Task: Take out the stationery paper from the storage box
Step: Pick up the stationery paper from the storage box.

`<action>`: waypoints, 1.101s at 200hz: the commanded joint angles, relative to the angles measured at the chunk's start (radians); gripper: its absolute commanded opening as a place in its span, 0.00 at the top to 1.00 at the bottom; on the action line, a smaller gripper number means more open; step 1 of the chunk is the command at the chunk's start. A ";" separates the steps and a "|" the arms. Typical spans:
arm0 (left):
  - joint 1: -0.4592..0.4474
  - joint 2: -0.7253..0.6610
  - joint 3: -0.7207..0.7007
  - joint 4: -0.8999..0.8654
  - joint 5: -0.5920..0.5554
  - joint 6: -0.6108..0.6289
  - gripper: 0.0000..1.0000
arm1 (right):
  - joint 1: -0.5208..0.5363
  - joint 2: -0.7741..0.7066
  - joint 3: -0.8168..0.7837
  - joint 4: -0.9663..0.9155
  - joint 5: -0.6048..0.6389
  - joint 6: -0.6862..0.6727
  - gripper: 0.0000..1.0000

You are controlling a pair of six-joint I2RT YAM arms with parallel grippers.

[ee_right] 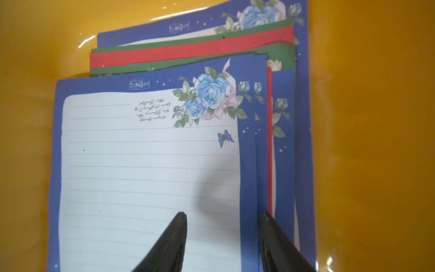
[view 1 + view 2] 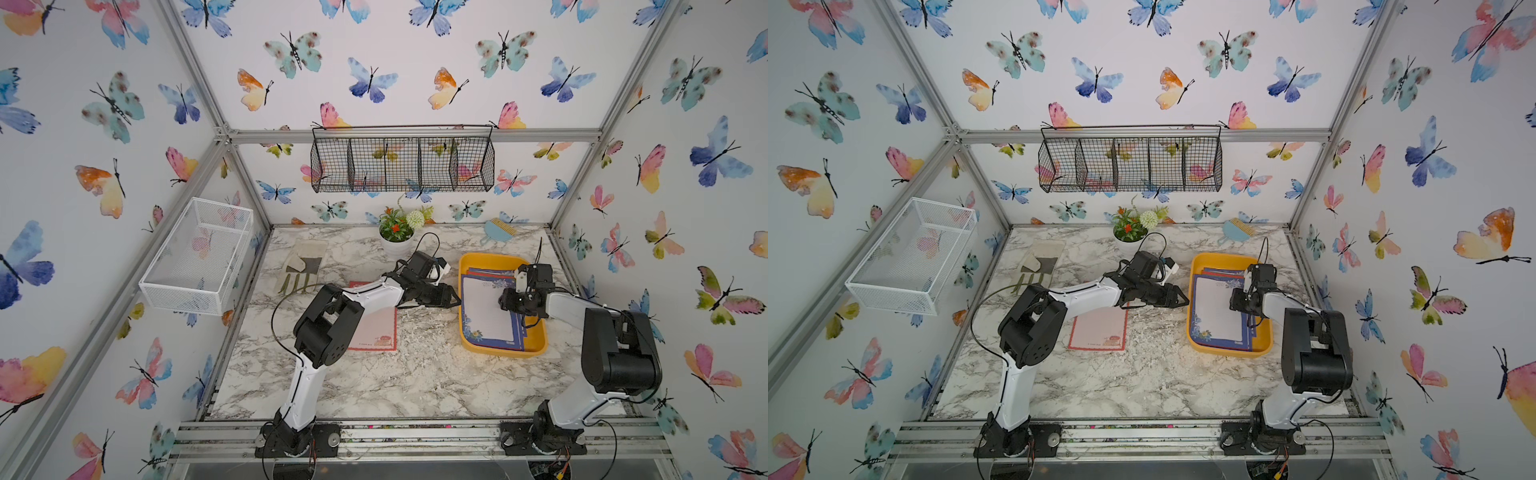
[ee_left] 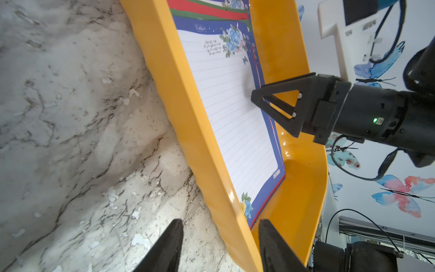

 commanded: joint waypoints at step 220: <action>-0.001 0.023 0.038 -0.033 0.064 0.005 0.43 | -0.037 0.000 -0.099 0.116 -0.302 0.082 0.51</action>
